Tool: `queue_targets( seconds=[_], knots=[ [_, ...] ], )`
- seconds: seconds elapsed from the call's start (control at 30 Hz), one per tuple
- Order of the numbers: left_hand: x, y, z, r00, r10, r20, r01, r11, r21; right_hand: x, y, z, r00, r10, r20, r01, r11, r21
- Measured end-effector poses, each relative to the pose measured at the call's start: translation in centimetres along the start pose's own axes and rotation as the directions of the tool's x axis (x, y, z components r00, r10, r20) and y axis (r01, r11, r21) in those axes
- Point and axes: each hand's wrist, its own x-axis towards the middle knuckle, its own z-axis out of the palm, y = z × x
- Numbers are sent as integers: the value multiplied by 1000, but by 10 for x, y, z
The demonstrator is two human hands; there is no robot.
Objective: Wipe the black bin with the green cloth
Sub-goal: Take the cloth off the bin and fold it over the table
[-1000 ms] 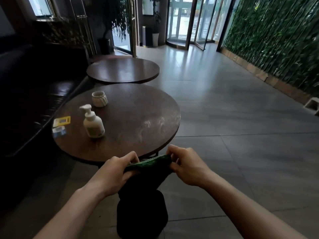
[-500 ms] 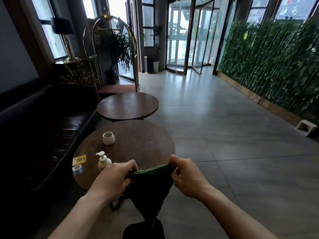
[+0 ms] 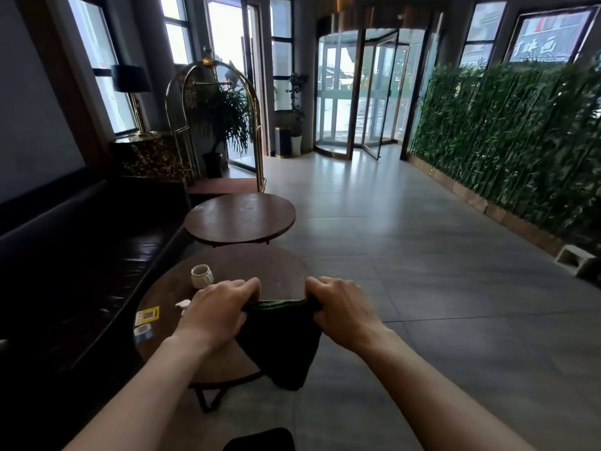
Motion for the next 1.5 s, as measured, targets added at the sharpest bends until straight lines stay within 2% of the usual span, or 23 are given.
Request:
queue_targets(
  seconds=[0.13, 0.33, 0.67, 0.8, 1.0, 1.23, 1.5],
  knots=[
    [10, 5, 0, 999, 12, -43, -13, 1000, -22, 11, 5, 0, 999, -13, -52, 10, 999, -46],
    [33, -15, 10, 998, 13, -67, -14, 1000, -7, 44, 12, 14, 999, 16, -35, -17, 1000, -15],
    [116, -108, 45, 1000, -25, 9, 26, 989, -142, 151, 26, 66, 983, 185, 18, -185, 964, 189],
    [147, -148, 72, 998, -27, 60, 38, 982, -183, 198, 34, 94, 978, 198, 62, -207, 958, 201],
    [185, -184, 115, 991, -28, 130, 49, 986, -158, 241, 53, 137, 973, 205, 103, -221, 959, 175],
    [239, -203, 171, 985, -5, 172, 14, 999, -52, 288, 92, 193, 968, 200, 153, -217, 971, 104],
    [310, -215, 241, 974, -108, 201, 106, 994, 22, 352, 163, 262, 966, 178, 190, -206, 968, 140]
  ],
)
